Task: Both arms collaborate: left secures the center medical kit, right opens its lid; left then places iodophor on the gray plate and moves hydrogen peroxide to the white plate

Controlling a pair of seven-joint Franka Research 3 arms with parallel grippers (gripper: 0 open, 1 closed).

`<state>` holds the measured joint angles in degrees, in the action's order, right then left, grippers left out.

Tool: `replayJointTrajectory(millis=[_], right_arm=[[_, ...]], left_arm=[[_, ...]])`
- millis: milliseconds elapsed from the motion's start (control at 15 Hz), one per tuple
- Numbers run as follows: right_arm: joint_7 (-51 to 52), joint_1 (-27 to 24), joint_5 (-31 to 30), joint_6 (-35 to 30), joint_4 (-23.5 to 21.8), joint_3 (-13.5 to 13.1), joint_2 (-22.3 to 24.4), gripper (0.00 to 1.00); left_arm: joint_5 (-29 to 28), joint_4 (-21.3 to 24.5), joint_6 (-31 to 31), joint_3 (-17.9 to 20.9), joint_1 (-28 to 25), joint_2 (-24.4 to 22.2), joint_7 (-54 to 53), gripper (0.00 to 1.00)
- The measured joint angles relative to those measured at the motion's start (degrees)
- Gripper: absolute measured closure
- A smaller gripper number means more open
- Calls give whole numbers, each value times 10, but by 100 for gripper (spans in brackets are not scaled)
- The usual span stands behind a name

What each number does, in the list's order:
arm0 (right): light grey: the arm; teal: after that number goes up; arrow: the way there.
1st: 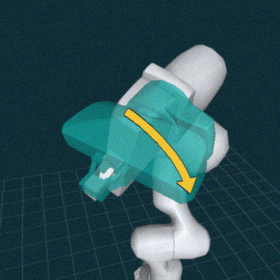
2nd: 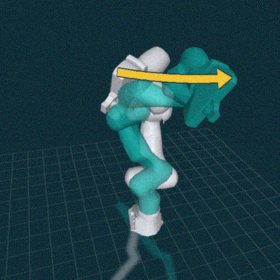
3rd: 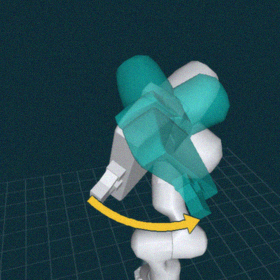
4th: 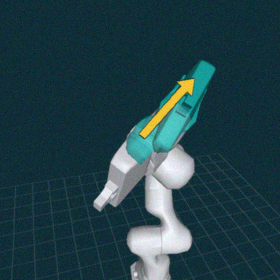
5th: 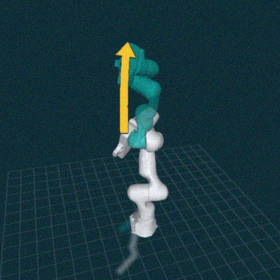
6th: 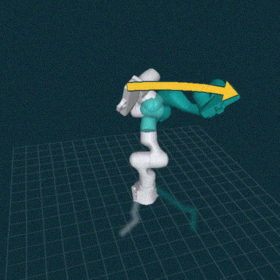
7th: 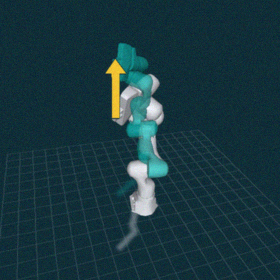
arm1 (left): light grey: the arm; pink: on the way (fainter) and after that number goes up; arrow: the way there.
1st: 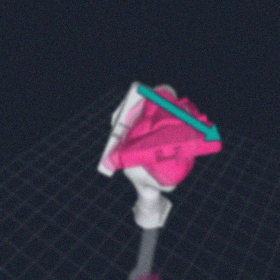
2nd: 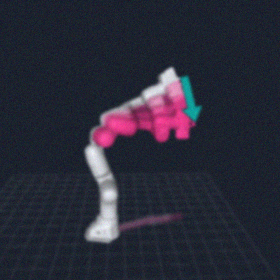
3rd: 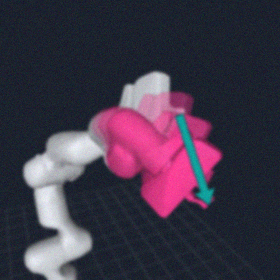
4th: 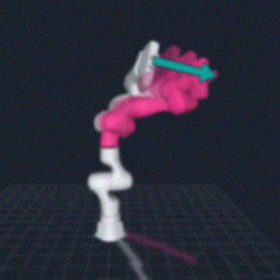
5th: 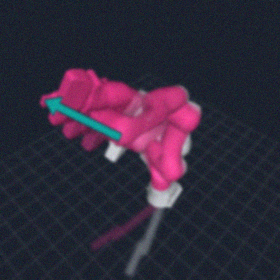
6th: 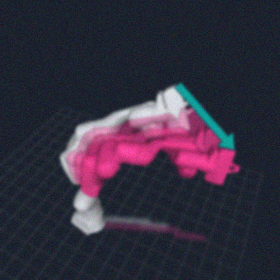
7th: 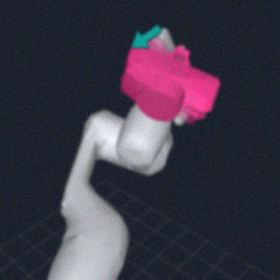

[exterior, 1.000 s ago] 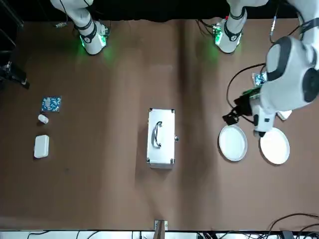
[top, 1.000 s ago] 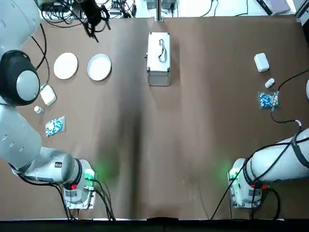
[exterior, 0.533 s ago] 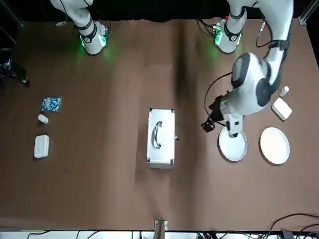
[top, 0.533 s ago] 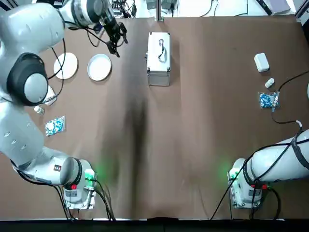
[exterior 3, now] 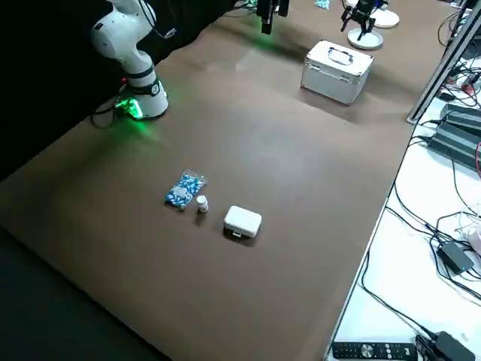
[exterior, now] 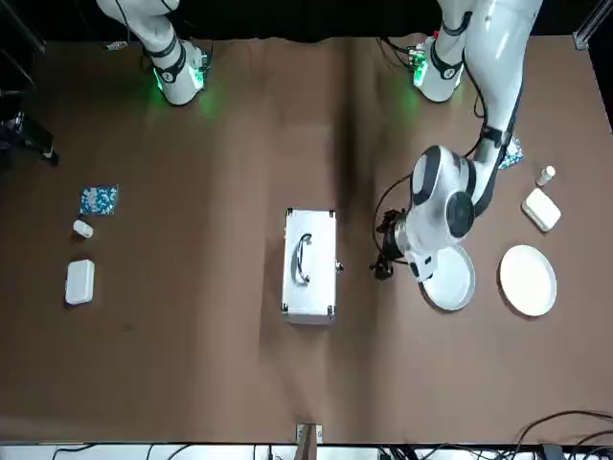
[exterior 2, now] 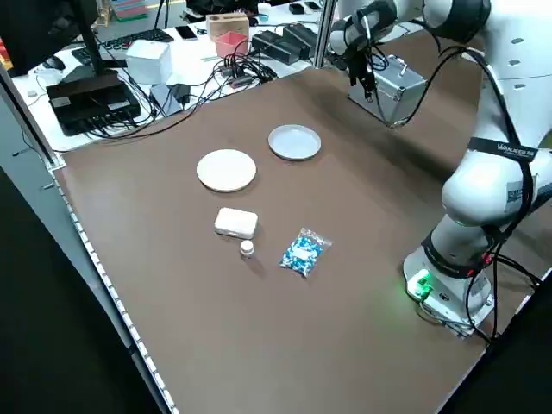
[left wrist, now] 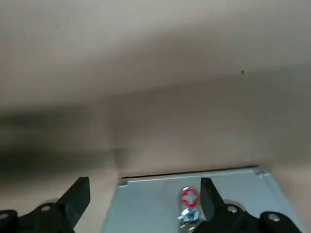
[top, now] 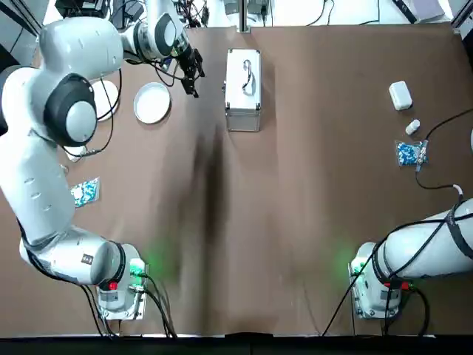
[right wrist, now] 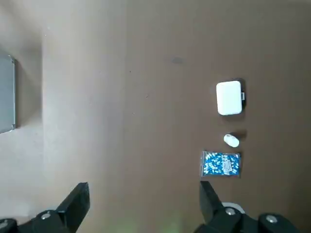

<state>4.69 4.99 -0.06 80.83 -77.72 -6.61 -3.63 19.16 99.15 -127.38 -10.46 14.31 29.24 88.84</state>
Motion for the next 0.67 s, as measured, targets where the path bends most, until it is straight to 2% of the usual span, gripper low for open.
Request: replayJointTrajectory(millis=[400,667], right_arm=[[0,2,0,0,0,2,1,0],[0,10,0,-7,0,5,6,0]], left_arm=[[0,-89,-1,-1,5,85,115,0],[9,-106,-6,-2,17,109,136,0]])
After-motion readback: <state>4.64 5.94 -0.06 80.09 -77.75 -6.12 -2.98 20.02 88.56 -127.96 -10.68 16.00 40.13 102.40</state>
